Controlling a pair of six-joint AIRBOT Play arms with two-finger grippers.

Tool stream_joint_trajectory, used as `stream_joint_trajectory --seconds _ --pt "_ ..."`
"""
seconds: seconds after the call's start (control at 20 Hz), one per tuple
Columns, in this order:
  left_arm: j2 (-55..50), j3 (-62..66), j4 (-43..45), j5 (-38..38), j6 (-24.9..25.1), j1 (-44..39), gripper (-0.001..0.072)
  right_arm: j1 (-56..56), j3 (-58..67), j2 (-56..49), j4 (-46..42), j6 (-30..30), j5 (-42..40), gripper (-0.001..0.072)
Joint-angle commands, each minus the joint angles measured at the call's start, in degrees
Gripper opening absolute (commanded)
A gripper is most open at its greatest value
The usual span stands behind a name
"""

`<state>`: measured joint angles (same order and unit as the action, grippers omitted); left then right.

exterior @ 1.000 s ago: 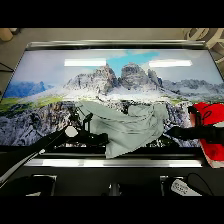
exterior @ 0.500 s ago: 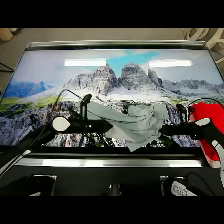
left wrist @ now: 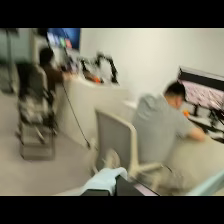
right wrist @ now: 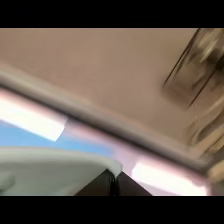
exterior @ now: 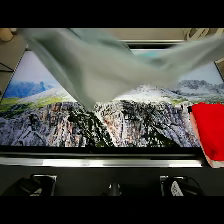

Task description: Fold the shirts.

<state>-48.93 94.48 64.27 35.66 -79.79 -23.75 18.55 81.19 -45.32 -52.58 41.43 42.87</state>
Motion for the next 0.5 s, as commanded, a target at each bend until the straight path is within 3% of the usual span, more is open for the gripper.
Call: stream_joint_trajectory --seconds 0.0,0.1,0.25,0.45 --pt "6.1 10.4 21.2 8.7 -7.6 4.4 0.0022 -0.1 11.1 12.2 -2.3 -0.4 -8.2 0.0013" --pt "7.4 10.4 26.7 17.9 -12.8 5.9 0.0022 -0.1 11.1 15.1 -4.2 -0.2 -3.7 0.0013" --pt "7.8 9.9 32.3 25.4 -13.7 7.4 0.0023 -0.1 11.1 15.3 -12.3 6.0 8.9 0.0014" --pt "6.8 -0.3 33.3 36.4 -15.0 7.6 0.0023 -0.1 10.4 8.8 -19.5 10.7 34.8 0.0015"
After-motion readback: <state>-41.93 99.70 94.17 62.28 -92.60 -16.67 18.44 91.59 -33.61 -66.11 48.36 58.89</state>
